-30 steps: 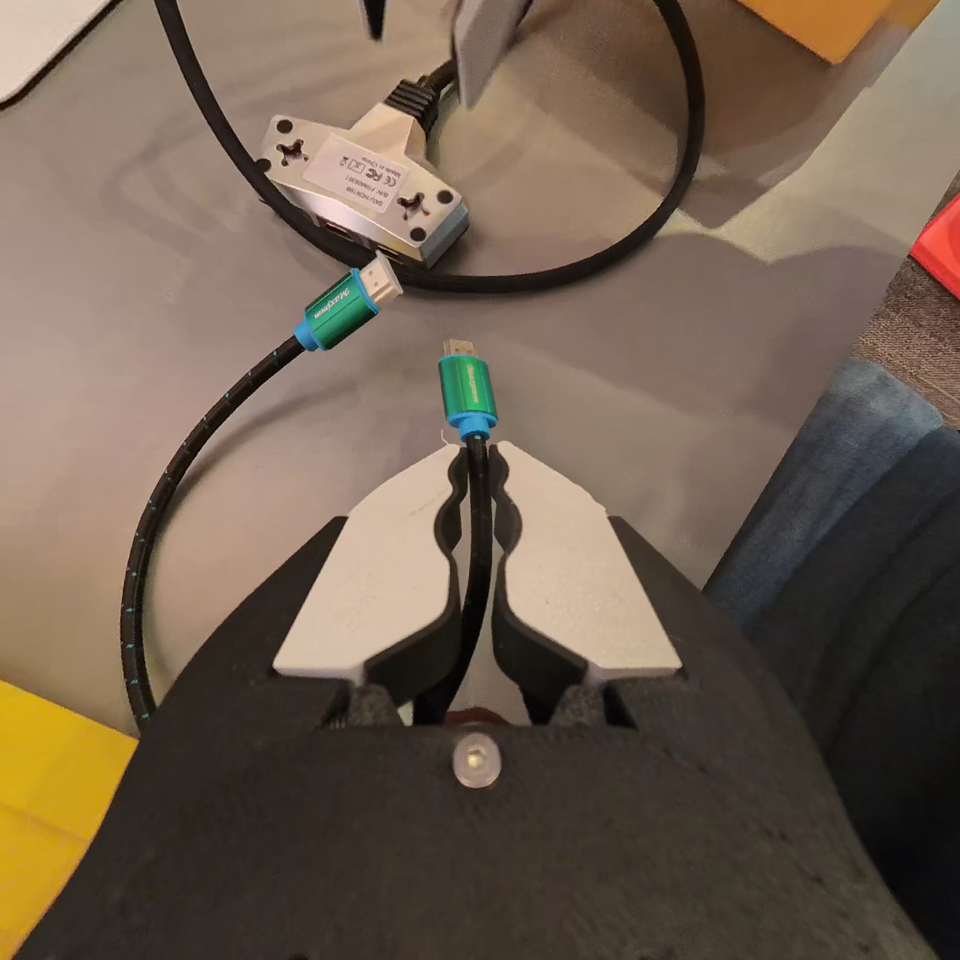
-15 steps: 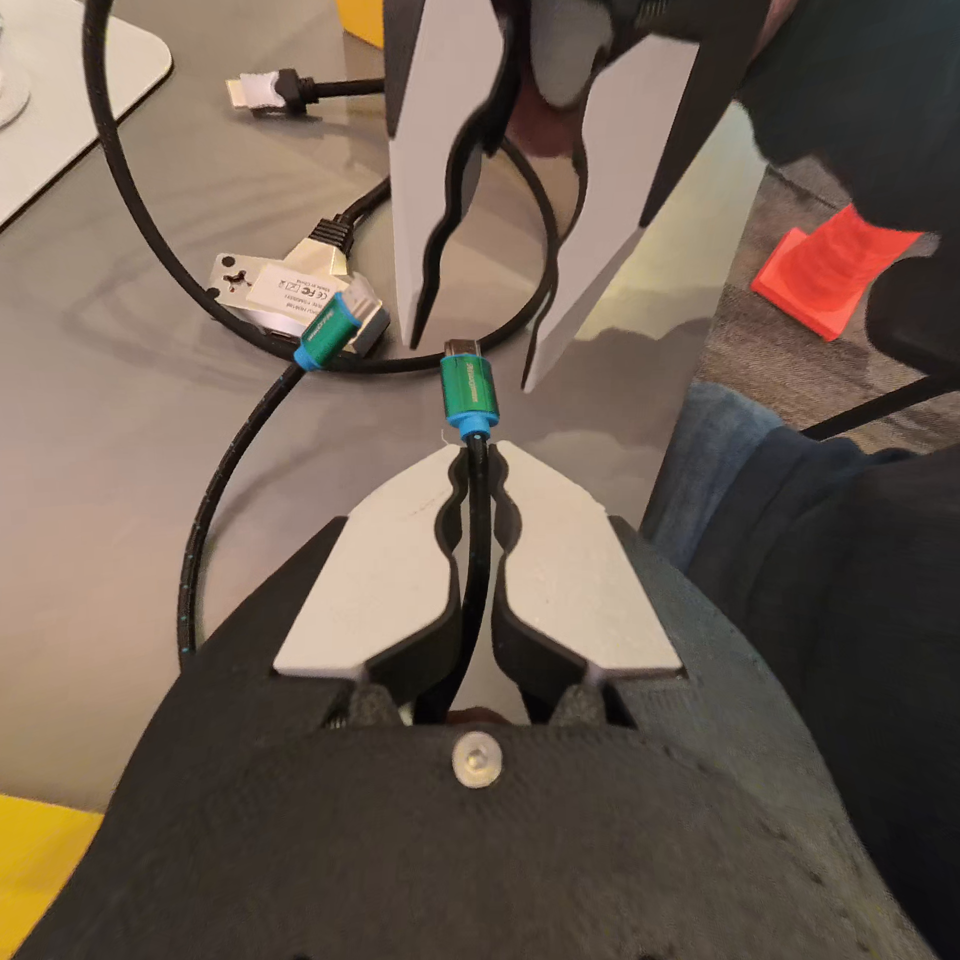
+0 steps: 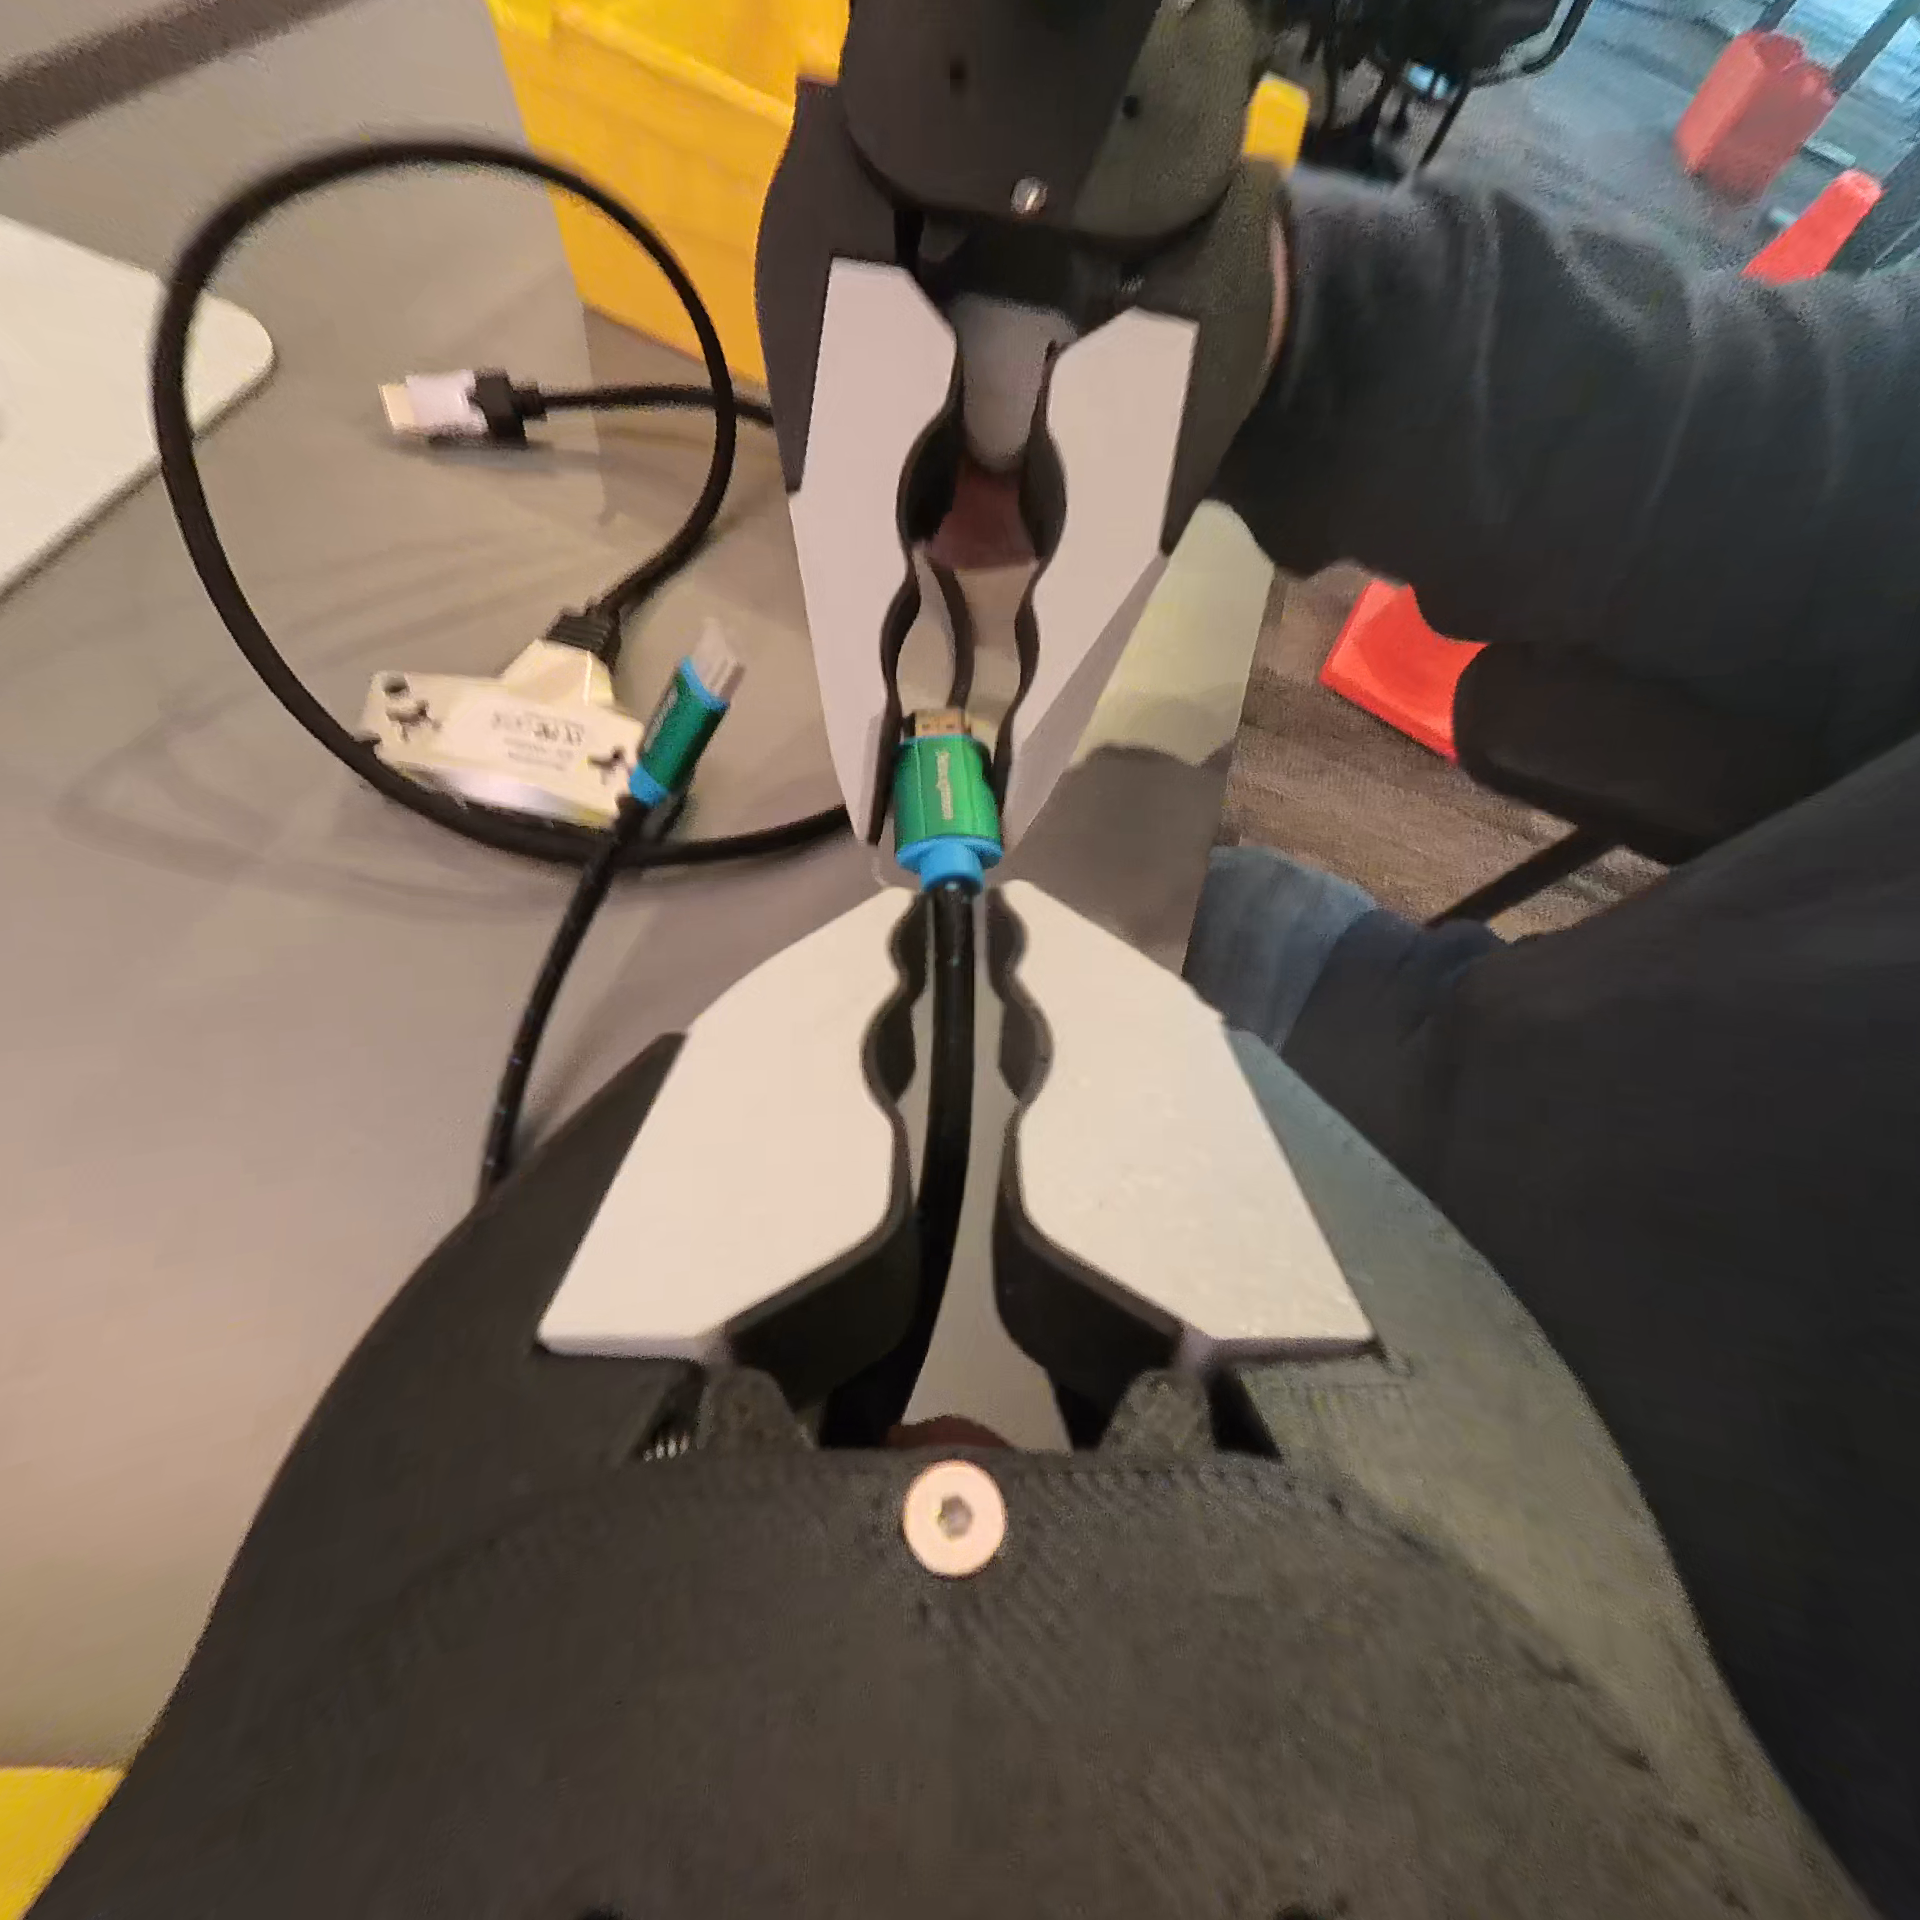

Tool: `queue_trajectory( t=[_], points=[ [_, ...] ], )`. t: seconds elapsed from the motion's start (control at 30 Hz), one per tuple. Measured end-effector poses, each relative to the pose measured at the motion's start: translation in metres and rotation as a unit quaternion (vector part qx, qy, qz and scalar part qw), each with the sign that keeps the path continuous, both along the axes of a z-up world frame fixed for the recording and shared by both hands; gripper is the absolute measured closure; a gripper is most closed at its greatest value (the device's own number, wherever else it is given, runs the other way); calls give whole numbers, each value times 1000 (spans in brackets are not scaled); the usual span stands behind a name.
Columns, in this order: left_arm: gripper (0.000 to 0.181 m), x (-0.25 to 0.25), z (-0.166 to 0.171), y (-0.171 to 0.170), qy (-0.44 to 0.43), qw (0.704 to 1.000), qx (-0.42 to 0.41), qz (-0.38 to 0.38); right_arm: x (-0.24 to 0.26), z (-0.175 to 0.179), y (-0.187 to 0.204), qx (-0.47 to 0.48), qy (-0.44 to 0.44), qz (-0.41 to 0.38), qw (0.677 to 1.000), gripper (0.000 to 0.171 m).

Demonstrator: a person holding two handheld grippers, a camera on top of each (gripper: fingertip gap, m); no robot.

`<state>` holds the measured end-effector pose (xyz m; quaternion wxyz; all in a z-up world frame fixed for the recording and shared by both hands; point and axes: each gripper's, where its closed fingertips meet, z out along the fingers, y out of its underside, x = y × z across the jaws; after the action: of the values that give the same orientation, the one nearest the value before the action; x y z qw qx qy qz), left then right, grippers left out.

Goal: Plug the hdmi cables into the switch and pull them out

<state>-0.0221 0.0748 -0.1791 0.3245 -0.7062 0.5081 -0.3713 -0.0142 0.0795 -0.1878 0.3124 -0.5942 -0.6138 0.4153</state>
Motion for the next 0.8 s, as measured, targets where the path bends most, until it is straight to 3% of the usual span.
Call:
queue_trajectory(
  t=[0.13, 0.2, 0.37, 0.47, 0.57, 0.7, 0.77, 0.8],
  points=[
    [118, 4, 21, 4, -25, 999, 25, 18, -1, 12, 2, -4, 27, -12, 1000, 152],
    [110, 5, 25, 6, -21, 999, 43, 26, -1, 19, 3, -2, 44, -20, 999, 152],
    [126, 11, 18, 8, -17, 998, 16, 58, -3, 26, 3, 0, 76, -37, 996, 152],
    [134, 15, 23, 7, -58, 994, -20, 86, -3, 30, 3, -10, 101, -51, 994, 152],
    [127, 16, 25, 5, -54, 993, -7, 107, -3, 32, 3, -23, 119, -60, 991, 152],
    [115, 0, 44, 19, -113, 979, -19, 168, 1, 32, 8, -27, 126, -78, 989, 152],
    [119, -11, 54, 18, -136, 976, -8, 171, 6, 31, 15, -25, 124, -99, 987, 153],
    [131, -16, 61, 12, -142, 978, 9, 155, 8, 30, 18, -27, 122, -106, 987, 153]
  ],
)
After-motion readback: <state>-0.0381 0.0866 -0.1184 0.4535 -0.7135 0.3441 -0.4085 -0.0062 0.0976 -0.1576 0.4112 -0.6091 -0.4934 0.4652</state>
